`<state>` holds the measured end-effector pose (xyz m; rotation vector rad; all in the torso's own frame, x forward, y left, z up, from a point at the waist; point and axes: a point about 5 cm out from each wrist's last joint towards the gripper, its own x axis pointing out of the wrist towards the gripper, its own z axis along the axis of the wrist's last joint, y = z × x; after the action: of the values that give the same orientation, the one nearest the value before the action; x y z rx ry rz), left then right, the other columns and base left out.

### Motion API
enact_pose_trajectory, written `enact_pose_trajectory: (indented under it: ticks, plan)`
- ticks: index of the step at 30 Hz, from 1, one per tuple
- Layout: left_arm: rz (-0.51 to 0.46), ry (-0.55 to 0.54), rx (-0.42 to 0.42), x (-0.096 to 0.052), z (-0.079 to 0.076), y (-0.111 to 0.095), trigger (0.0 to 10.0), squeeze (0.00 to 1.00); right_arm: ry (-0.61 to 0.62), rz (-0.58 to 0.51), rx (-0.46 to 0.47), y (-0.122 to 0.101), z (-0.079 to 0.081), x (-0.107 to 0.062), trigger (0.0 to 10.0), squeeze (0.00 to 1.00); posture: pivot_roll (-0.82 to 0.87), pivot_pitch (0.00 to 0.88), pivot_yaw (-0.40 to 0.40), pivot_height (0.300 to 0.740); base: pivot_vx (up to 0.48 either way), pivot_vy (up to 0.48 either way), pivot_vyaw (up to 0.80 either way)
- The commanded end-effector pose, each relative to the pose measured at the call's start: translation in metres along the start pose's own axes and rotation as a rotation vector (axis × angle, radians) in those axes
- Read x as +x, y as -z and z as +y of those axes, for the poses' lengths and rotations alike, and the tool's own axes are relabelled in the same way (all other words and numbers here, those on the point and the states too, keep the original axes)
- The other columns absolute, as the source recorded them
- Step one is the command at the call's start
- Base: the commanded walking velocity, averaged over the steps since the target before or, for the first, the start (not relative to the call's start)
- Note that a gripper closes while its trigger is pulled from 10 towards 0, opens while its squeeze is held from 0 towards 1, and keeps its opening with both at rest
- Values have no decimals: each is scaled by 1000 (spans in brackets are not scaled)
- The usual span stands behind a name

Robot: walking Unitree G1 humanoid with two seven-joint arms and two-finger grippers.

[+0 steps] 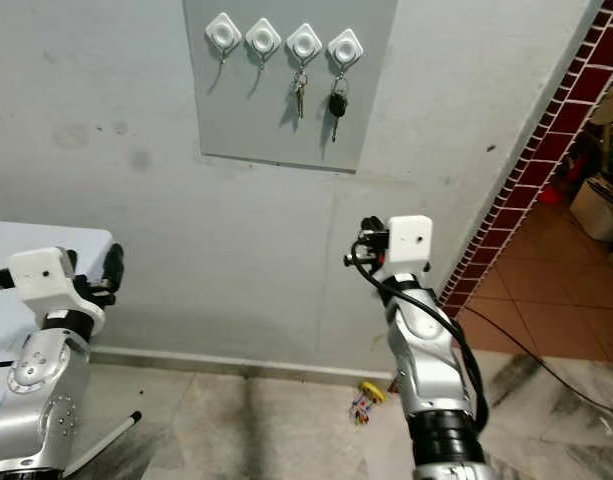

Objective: Hang keys on a hook

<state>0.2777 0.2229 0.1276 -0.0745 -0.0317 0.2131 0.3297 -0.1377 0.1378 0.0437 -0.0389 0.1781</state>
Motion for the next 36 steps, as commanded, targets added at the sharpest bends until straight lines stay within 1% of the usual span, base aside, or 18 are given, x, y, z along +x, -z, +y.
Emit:
enact_pose_trajectory:
  ticks: [1, 8, 13, 18, 27, 36]
  plan:
    - [5, -5, 6, 1, 0, 0, 10000, 0, 26, 12, 16, -1, -7, 1, 10000, 0, -52, 0, -52, 732, 0, 0, 0]
    - [11, 7, 6, 2, -4, -1, 10000, 0, 31, 8, 11, -1, -7, -2, 10000, 0, -64, 0, -38, 732, 0, 0, 0]
    - [27, 44, -12, 3, -8, -1, 10000, 0, 23, 26, 50, 1, -6, -5, 10000, 0, -76, 0, -23, 732, 0, 0, 0]
    - [21, 68, -21, 5, -11, -3, 10000, 0, -22, -11, 33, -2, -2, -9, 10000, 0, -80, 0, -17, 732, 0, 0, 0]
    - [14, 77, -37, 5, -12, -6, 10000, 0, -32, -9, 24, -3, -2, -10, 10000, 0, -77, 0, -19, 732, 0, 0, 0]
    - [9, 72, -50, 1, -10, -6, 10000, 0, -59, -9, 20, -3, 1, -10, 10000, 0, -62, 0, -31, 732, 319, 0, 0]
